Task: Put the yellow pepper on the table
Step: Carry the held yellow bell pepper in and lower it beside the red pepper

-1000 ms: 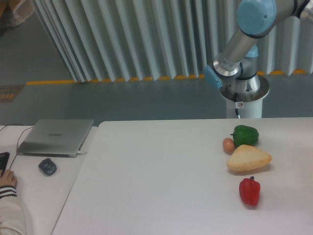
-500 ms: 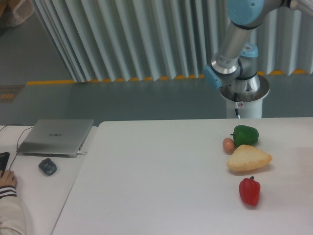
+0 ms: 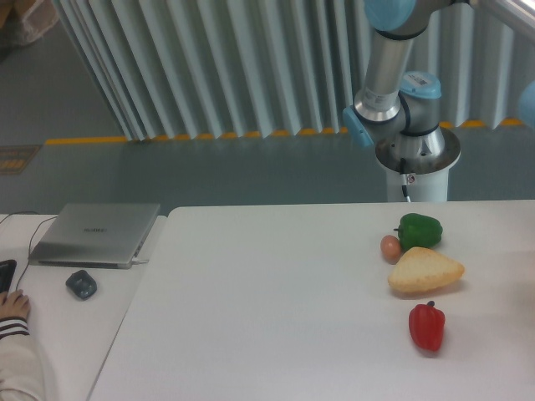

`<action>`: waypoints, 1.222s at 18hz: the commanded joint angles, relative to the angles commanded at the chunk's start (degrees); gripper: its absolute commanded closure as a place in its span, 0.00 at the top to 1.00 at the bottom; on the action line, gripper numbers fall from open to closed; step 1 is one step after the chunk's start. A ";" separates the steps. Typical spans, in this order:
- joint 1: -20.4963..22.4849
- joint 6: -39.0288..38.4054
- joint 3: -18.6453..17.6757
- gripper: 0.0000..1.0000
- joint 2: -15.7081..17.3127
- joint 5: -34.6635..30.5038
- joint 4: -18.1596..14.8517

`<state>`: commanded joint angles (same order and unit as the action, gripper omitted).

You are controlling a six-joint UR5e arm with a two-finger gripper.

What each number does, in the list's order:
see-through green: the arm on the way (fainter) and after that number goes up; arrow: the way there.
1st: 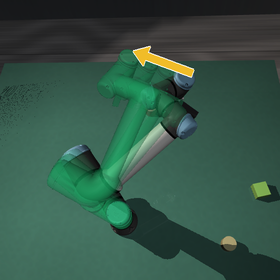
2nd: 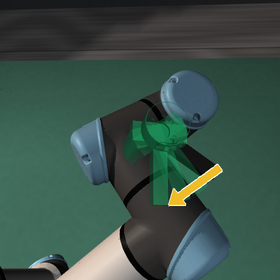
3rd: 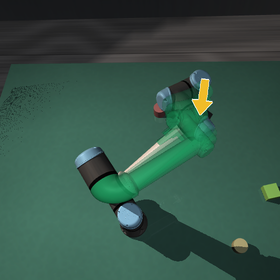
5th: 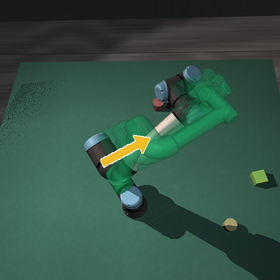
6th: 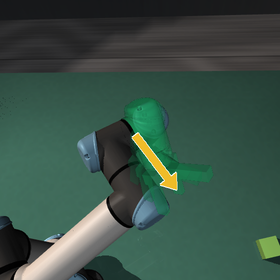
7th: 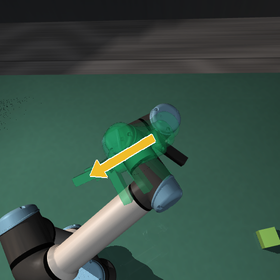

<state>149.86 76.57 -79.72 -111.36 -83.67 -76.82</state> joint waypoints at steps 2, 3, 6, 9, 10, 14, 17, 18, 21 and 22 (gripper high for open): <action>-1.76 -2.82 0.00 0.54 0.00 0.00 0.00; -2.72 -4.57 -0.09 0.54 0.00 0.09 0.17; -5.45 -9.94 -0.52 0.54 -0.26 -0.08 0.61; -7.99 -14.59 -3.67 0.54 -0.53 -1.57 6.65; -8.96 -15.30 -5.08 0.51 -0.70 -4.10 9.81; -11.35 -16.37 -6.68 0.51 -2.63 -12.21 13.62; -11.43 -16.45 -8.08 0.51 -3.25 -14.14 15.37; -11.78 -16.63 -8.26 0.51 -3.34 -14.76 16.42; -13.02 -18.12 -8.35 0.51 -4.74 -15.46 17.14; -13.10 -18.12 -8.35 0.52 -5.09 -15.64 17.14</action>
<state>136.76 58.45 -88.07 -116.45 -99.31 -59.68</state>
